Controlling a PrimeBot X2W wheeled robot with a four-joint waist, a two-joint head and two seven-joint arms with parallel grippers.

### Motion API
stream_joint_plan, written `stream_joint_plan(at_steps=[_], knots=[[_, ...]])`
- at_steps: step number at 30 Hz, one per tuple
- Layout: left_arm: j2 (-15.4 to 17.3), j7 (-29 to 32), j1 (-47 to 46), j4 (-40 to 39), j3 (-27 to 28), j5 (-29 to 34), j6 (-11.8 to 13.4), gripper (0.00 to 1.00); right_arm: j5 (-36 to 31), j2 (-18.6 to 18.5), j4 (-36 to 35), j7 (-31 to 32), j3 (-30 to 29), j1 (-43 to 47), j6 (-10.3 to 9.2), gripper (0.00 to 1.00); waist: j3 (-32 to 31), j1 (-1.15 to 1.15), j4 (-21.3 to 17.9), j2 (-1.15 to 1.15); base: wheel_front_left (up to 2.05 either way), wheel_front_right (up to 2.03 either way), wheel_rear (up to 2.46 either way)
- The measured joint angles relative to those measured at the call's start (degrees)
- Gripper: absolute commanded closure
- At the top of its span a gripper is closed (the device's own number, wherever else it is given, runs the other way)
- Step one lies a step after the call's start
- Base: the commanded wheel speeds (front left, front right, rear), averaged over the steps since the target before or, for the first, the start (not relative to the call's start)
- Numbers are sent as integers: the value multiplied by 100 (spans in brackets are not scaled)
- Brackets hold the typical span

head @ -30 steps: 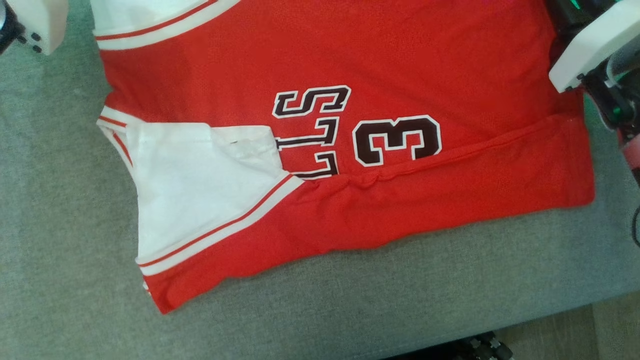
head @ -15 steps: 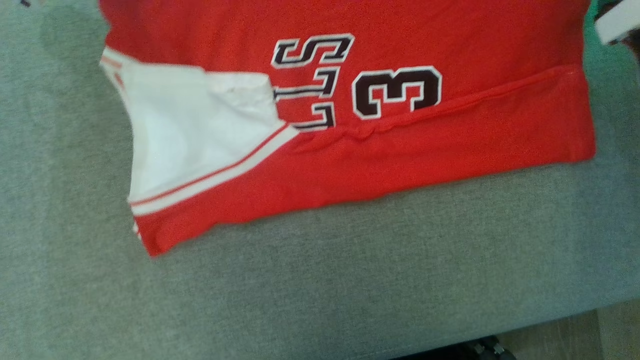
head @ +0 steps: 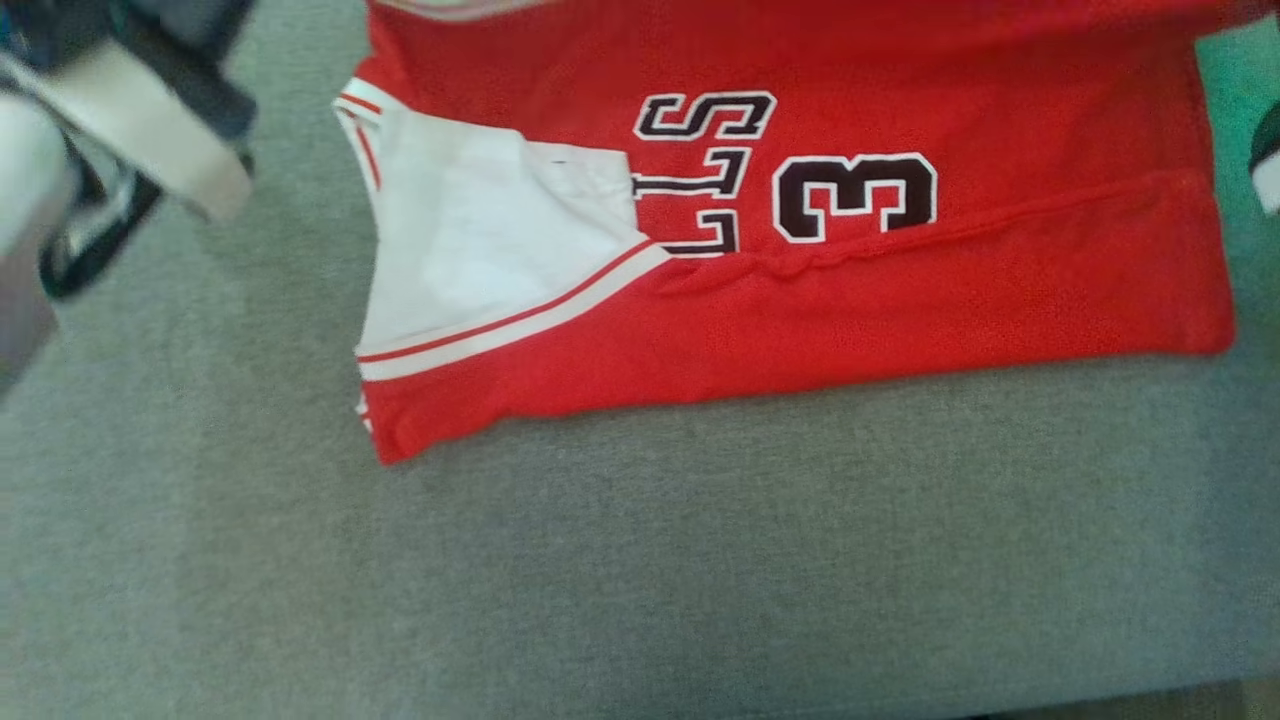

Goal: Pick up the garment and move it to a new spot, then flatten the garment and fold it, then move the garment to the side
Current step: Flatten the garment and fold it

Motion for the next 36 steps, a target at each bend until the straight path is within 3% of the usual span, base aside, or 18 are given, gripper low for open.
stream_joint_plan(at_steps=[10, 19, 34, 35, 36], knots=[[671, -240, 1318, -1386, -2, -36, 744, 100, 190, -312, -587, -227, -337, 1225, 0, 100, -335, 0, 210, 0, 0, 0, 0], [679, -270, 2557, -2137, 375, -112, 1395, 100, 48, -254, -912, -325, -769, 2185, 0, 100, -493, 0, 276, 0, 0, 0, 0], [65, -282, 3852, -2153, 1423, 310, 1305, 100, -444, 176, -1272, -190, -1715, 3032, 0, 100, -449, 1, 354, 0, 0, 0, 0], [65, -282, 3852, -2153, 1423, 310, 1305, 100, -444, 176, -1272, -190, -1715, 3032, 0, 95, -449, 1, 354, 0, 0, 0, 0], [16, -282, 3921, -2113, 1488, 342, 1284, 100, -448, 225, -1290, -143, -1769, 3089, 0, 70, -447, 1, 355, 0, 0, 0, 0]])
